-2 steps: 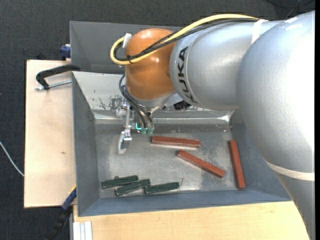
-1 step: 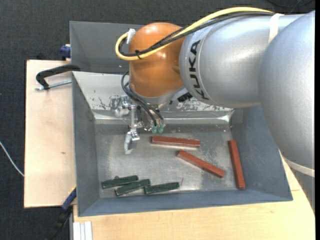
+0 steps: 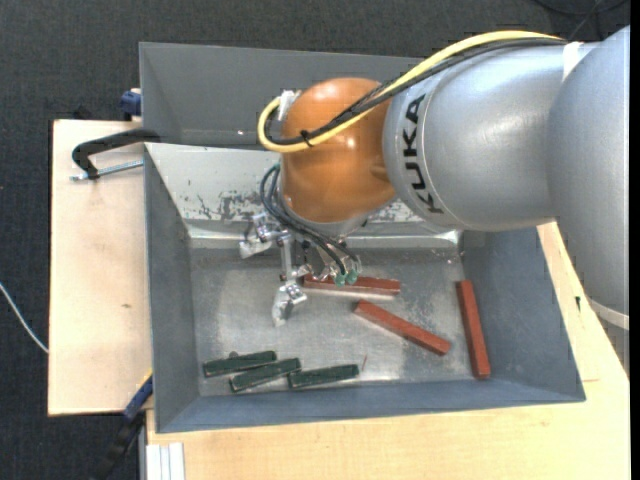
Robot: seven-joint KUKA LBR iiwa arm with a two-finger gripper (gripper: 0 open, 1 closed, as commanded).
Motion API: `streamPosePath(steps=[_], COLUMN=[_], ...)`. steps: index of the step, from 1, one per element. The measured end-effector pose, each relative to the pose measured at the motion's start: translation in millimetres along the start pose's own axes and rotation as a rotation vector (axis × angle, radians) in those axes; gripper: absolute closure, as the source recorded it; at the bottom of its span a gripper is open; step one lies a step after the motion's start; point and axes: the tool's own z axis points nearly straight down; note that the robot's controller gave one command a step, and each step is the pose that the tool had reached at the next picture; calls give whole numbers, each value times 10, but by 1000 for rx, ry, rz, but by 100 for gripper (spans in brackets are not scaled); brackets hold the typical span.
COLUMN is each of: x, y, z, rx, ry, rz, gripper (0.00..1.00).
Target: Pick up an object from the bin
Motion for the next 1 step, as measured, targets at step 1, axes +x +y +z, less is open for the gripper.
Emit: streamPosePath(steps=[1], x=[201], y=[328], z=[443], rx=[3], ry=[16], rz=[134], gripper=[0])
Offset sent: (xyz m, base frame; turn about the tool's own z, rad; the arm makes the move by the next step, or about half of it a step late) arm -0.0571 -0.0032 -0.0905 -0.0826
